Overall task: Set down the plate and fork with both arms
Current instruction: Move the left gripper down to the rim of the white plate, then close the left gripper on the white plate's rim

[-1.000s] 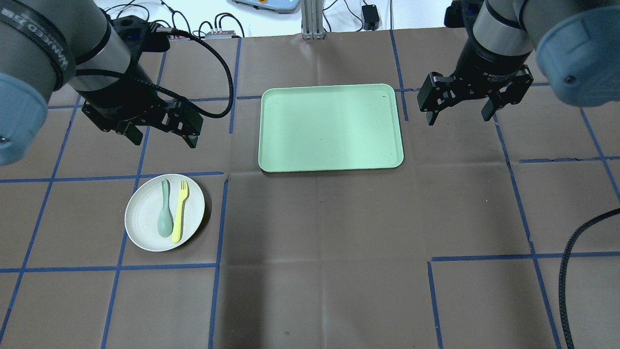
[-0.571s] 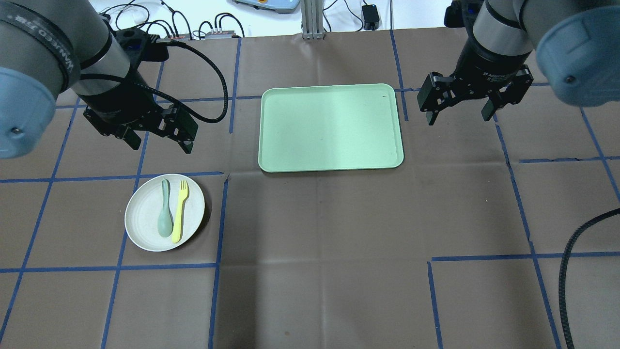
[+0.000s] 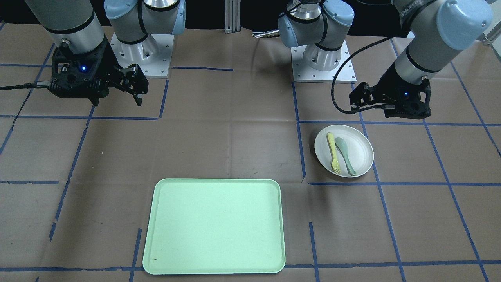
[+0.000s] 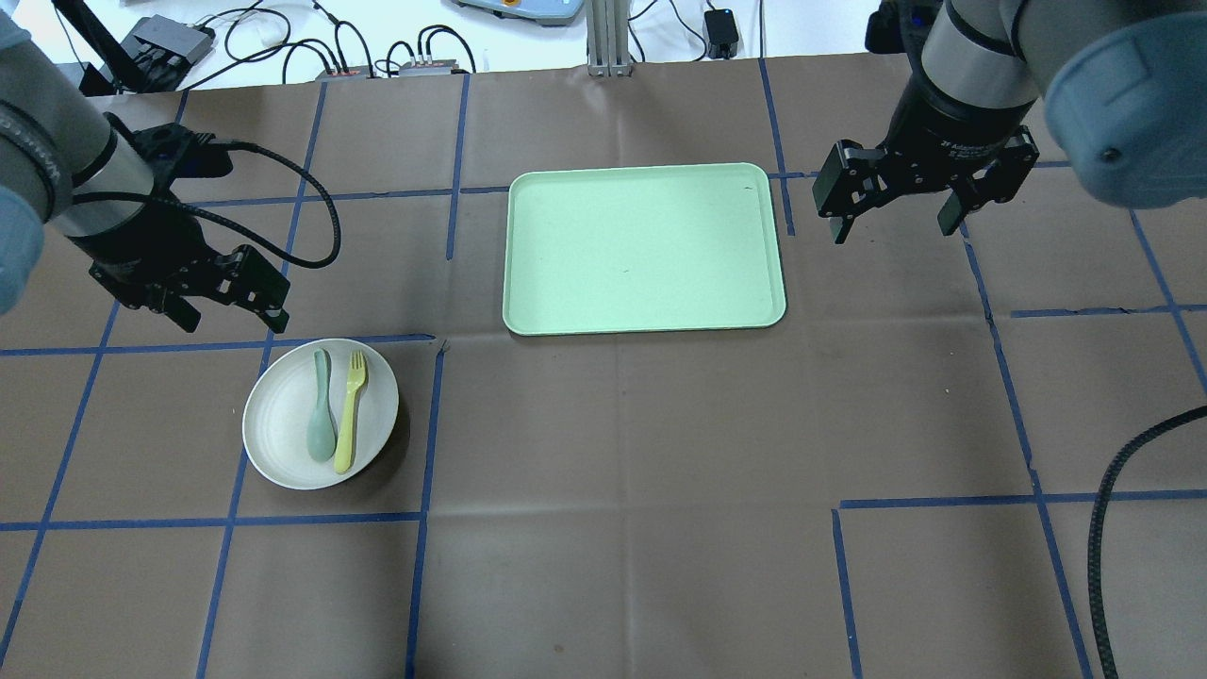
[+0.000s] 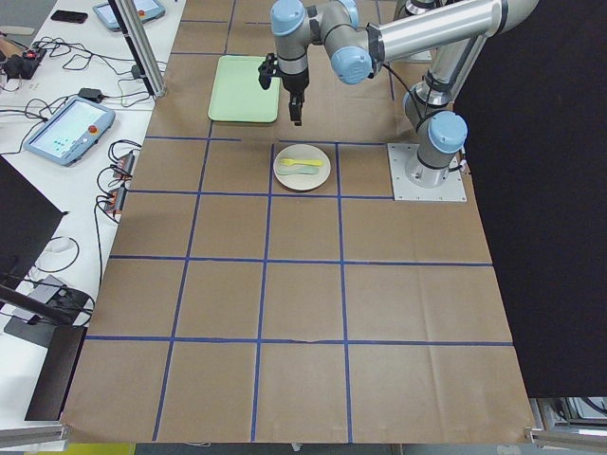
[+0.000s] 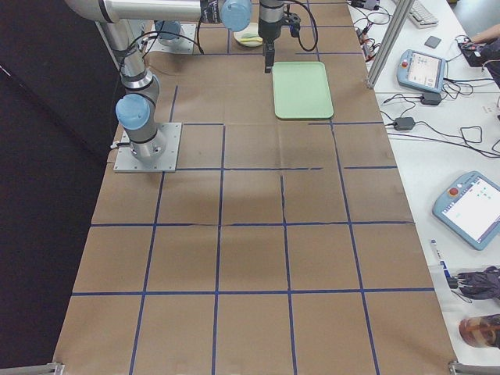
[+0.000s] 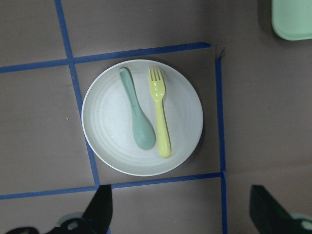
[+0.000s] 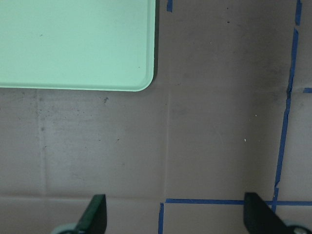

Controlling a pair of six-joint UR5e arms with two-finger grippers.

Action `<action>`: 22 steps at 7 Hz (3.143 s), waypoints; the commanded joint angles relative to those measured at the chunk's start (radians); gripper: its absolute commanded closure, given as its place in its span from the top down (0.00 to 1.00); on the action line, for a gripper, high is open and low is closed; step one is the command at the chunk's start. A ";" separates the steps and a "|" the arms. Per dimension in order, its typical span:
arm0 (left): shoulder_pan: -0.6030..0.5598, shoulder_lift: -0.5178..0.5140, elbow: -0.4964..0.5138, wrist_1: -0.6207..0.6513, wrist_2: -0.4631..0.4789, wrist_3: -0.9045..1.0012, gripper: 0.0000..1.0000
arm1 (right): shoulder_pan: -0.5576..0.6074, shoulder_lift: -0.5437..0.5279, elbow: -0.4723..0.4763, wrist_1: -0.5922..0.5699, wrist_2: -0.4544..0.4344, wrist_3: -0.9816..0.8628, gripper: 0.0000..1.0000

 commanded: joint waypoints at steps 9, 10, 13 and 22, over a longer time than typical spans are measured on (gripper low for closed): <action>0.349 -0.323 -0.182 0.293 -0.285 0.316 0.90 | 0.000 0.000 -0.002 0.000 0.002 -0.002 1.00; 0.364 -0.357 -0.180 0.316 -0.284 0.332 0.93 | 0.000 0.000 -0.002 0.000 0.002 -0.002 1.00; 0.366 -0.345 -0.183 0.304 -0.270 0.327 0.57 | 0.000 0.000 -0.002 0.000 0.002 -0.002 1.00; 0.351 -0.360 -0.185 0.295 -0.186 0.258 0.47 | 0.000 0.000 -0.002 0.000 0.002 -0.002 1.00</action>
